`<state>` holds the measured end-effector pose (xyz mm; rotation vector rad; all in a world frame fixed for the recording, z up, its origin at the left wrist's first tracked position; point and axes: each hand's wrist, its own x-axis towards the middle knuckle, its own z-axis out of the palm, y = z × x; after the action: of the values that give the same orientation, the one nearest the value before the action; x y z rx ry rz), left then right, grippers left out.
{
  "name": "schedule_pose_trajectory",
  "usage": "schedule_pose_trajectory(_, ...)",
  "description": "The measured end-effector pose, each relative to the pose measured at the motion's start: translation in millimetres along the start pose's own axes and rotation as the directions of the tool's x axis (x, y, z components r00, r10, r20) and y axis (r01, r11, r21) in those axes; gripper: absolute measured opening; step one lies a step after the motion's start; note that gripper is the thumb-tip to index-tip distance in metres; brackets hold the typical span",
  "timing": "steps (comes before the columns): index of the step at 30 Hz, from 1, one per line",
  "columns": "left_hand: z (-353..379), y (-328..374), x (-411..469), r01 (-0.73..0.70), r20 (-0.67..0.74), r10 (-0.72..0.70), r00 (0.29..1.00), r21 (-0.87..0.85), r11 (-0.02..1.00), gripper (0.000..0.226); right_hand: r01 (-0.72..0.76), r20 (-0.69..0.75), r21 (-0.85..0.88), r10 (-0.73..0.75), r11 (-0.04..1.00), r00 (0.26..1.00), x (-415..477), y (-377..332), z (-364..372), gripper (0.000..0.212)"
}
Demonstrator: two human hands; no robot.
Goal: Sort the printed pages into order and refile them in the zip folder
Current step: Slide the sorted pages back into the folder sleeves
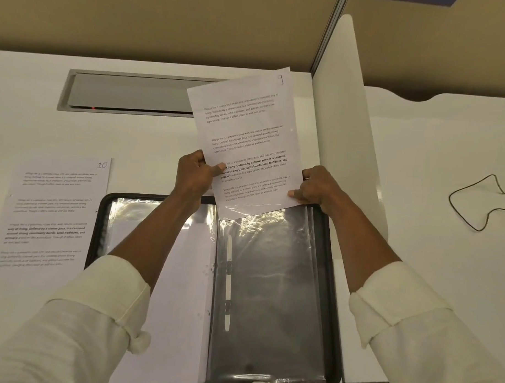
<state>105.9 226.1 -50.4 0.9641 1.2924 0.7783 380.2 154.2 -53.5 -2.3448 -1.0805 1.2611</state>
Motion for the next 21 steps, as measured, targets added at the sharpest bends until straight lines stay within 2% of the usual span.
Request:
schedule_pose_trajectory(6, -1.1, -1.2, 1.3, -0.028, 0.009, 0.028, 1.000, 0.036, 0.999, 0.032, 0.010, -0.031, -0.011, -0.010, 1.000, 0.999, 3.5, 1.1, -0.8, 0.036)
schedule_pose_trajectory(12, 5.8, 2.9, 3.2, -0.090, 0.048, 0.085, 0.995, 0.124, 0.988, 0.032, -0.041, -0.015, -0.044, 0.041, 0.998, 0.999, 6.0, 6.7, -0.9, 0.044)
schedule_pose_trajectory(15, 7.6, 4.5, 6.7, -0.106, 0.058, 0.097, 0.994, 0.175, 0.979, 0.034, -0.092, 0.000, -0.016, 0.092, 0.996, 0.996, 8.3, 10.4, 0.5, 0.040)
schedule_pose_trajectory(18, 8.1, 4.9, 10.5, -0.114, 0.069, 0.102, 0.992, 0.199, 0.973, 0.033, -0.077, -0.008, -0.027, 0.077, 0.997, 0.997, 1.0, 5.6, -2.5, 0.046)
schedule_pose_trajectory(21, 8.9, 3.4, 12.1, -0.107, 0.083, 0.091, 0.992, 0.212, 0.972, 0.034, -0.124, -0.023, 0.068, 0.126, 0.990, 0.992, -2.9, 3.7, -3.7, 0.039)
